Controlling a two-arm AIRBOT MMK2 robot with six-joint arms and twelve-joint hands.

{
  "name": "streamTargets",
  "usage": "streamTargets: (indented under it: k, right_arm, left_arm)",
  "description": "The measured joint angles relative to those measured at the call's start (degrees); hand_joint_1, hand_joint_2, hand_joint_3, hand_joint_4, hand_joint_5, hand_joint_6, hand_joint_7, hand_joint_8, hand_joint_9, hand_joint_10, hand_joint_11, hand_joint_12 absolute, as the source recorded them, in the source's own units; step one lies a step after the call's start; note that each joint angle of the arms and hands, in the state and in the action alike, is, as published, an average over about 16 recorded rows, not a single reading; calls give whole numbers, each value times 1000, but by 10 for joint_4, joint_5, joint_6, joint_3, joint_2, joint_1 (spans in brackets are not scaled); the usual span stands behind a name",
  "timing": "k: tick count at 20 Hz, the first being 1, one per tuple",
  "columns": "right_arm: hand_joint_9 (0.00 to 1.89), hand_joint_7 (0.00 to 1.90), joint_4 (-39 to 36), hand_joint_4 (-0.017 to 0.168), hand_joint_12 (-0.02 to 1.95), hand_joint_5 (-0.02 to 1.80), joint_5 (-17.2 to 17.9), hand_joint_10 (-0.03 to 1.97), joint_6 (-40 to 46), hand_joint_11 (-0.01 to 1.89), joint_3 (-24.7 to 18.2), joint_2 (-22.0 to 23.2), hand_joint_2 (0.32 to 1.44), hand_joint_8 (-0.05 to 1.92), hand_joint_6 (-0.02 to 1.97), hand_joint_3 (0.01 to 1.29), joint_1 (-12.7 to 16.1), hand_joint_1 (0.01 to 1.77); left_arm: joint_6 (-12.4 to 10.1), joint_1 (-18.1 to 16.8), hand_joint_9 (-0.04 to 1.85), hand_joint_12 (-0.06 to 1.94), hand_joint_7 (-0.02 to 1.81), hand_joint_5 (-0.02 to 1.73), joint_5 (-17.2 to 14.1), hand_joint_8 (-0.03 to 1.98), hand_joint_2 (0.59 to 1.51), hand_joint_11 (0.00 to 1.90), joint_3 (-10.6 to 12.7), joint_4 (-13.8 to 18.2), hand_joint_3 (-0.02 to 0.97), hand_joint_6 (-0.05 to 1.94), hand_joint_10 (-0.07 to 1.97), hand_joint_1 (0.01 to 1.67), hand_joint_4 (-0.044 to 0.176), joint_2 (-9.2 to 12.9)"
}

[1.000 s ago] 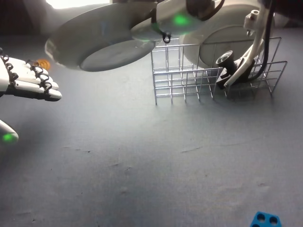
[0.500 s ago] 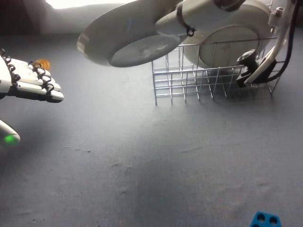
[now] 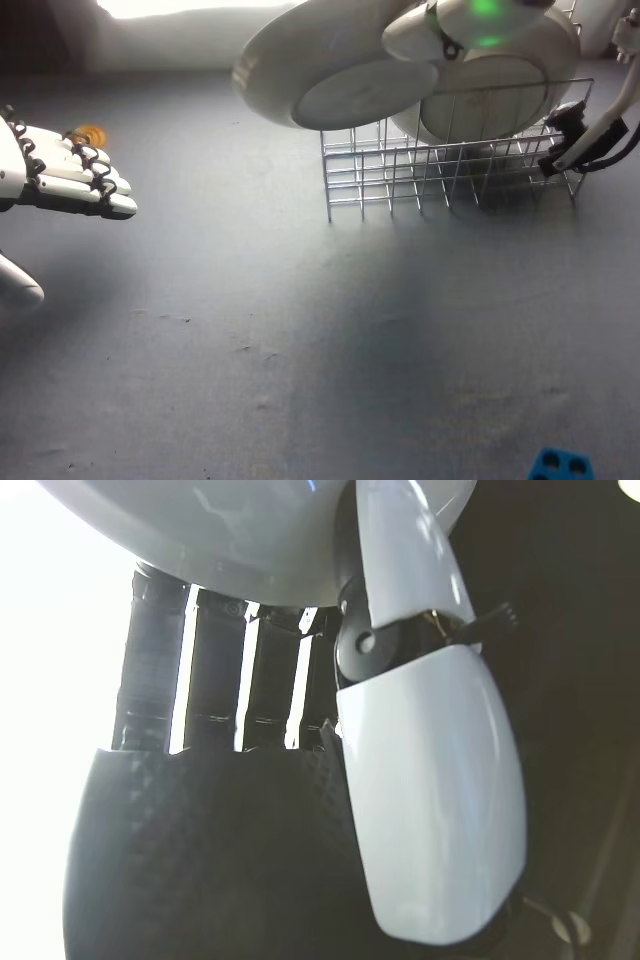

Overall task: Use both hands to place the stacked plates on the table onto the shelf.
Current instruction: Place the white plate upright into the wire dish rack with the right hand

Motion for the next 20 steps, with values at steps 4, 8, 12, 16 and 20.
streamTargets:
  k: [4, 8, 12, 16, 20]
  right_arm:
    - [892, 985, 34, -8, 1406, 892, 17, 1173, -26, 702, 0, 5, 1041, 941, 959, 13, 0, 1369]
    - [892, 988, 52, -8, 1405, 892, 32, 1167, -40, 702, 1, 9, 1042, 937, 960, 13, -2, 1369]
    - [892, 988, 58, -8, 1403, 891, 43, 1167, -44, 701, 4, 11, 1042, 937, 959, 13, -8, 1370]
    - [888, 988, 63, -8, 1395, 890, 51, 1168, -45, 701, 11, 10, 1042, 937, 958, 13, -14, 1370]
    - [883, 990, 66, -8, 1387, 888, 53, 1177, -46, 698, 22, 6, 1042, 936, 957, 13, -22, 1370]
  left_arm:
    - [0, 0, 21, 13, 18, 22, 0, -12, 1119, 18, -2, 0, 17, 6, 16, 14, 0, 0]
    - [0, 0, 18, 13, 18, 21, 0, -12, 1119, 17, -4, 1, 16, 6, 16, 14, 1, 0]
    - [0, 0, 16, 12, 18, 21, 0, -12, 1119, 17, -6, 2, 16, 6, 16, 14, 1, 0]
    - [0, 0, 14, 12, 17, 21, 0, -12, 1120, 17, -7, 3, 16, 6, 15, 14, 1, 0]
    - [0, 0, 13, 12, 17, 21, 0, -12, 1120, 17, -8, 3, 16, 6, 16, 14, 1, 0]
